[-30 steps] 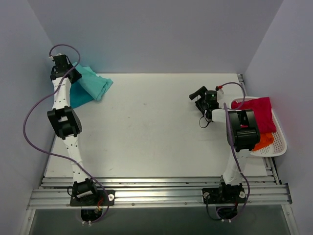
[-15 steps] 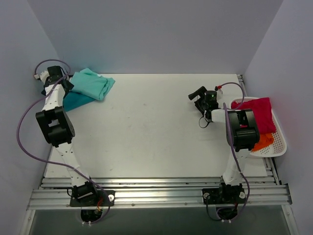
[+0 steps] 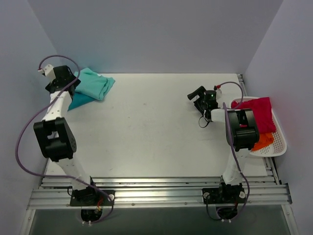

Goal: Fold and stack the t-shirts
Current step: Put the neatly folded tshirt into the corner of the board with the left arm

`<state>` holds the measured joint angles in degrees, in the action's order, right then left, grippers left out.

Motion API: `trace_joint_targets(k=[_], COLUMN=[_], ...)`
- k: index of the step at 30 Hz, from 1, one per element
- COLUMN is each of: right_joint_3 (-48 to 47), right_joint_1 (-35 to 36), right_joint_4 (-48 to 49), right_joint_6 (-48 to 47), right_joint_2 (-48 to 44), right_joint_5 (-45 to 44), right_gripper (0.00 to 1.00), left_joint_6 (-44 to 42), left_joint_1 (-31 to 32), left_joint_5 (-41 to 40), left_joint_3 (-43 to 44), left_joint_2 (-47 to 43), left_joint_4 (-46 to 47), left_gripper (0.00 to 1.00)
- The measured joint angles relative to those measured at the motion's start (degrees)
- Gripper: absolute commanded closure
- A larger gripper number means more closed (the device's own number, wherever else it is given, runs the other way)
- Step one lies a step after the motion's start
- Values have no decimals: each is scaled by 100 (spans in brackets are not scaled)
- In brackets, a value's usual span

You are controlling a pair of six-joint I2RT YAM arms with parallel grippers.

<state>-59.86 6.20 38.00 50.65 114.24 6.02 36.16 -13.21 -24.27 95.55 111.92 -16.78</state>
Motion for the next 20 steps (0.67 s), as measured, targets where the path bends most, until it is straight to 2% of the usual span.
trace_joint_targets(k=[4, 7, 10, 12, 16, 20], right_joint_3=[-11, -17, -17, -17, -15, -33], right_joint_1=[125, 345, 699, 964, 1414, 1646], right_joint_4=[-7, -48, -227, -317, -417, -503], right_joint_6=[-144, -374, -612, -767, -1045, -1246], right_joint_2=[0, -22, -136, -289, -748, -1097], right_joint_5=[0, -55, -177, -267, -485, -787], right_gripper=[3, 3, 3, 2, 2, 2], left_joint_6=[-402, -802, -1110, -1228, -1333, -1447], left_joint_1=[660, 1480, 2457, 2857, 3289, 3587], left_joint_5=[494, 625, 804, 931, 1071, 1051], left_joint_3=[-758, -1069, -1657, -2184, -3080, -3364], left_joint_2=[-1137, -1941, -2754, -3239, -4033, -4500], left_joint_4=[256, 540, 793, 887, 857, 837], left_gripper=[6, 6, 6, 6, 6, 6])
